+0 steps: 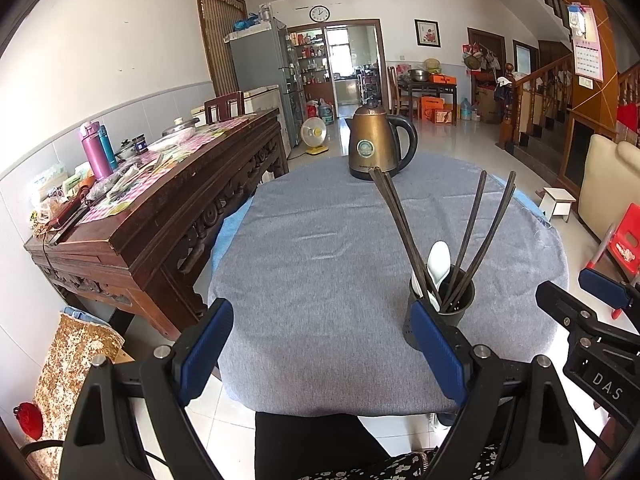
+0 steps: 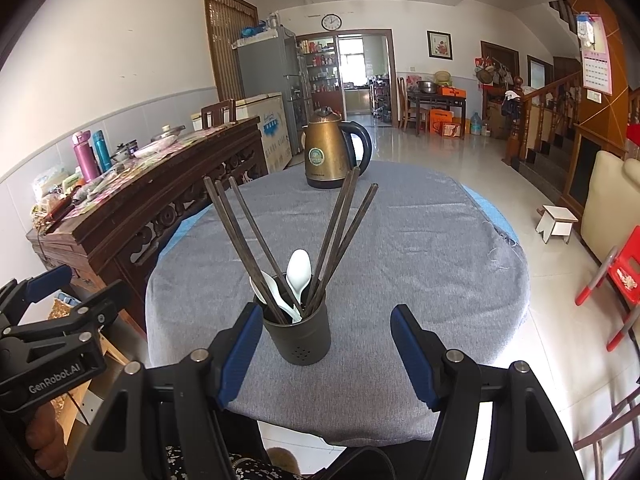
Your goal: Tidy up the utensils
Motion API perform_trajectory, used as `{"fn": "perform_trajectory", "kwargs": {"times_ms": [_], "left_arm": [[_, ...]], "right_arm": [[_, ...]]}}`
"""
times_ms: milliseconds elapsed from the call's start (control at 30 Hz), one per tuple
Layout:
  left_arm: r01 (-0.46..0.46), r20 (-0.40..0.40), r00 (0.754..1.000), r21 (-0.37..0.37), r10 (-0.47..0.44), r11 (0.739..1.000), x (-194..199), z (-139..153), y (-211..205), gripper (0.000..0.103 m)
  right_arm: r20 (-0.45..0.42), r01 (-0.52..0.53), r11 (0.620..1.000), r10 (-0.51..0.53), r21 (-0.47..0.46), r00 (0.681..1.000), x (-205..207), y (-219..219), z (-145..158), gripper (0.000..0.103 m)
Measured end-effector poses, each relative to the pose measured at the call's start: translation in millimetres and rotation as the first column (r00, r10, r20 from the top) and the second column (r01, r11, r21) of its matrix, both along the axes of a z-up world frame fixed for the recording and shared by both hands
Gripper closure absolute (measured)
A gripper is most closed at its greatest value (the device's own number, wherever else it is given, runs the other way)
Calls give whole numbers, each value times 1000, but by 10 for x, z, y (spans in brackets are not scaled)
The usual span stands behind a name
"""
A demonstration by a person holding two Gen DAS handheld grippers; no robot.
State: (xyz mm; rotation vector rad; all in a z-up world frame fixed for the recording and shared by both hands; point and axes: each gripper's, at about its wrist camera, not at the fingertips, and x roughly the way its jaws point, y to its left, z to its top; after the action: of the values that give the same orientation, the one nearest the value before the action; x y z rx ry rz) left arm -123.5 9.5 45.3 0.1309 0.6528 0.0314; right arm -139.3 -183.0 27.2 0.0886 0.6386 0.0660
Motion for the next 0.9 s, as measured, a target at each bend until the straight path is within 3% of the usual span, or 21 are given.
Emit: {"fn": "perform_trajectory", "kwargs": {"times_ms": [900], "left_arm": [[-3, 17, 1000, -8, 3, 1000, -31, 78, 34, 13]], "right_arm": [[32, -1, 1000, 2, -18, 999, -28, 45, 88, 33]]}}
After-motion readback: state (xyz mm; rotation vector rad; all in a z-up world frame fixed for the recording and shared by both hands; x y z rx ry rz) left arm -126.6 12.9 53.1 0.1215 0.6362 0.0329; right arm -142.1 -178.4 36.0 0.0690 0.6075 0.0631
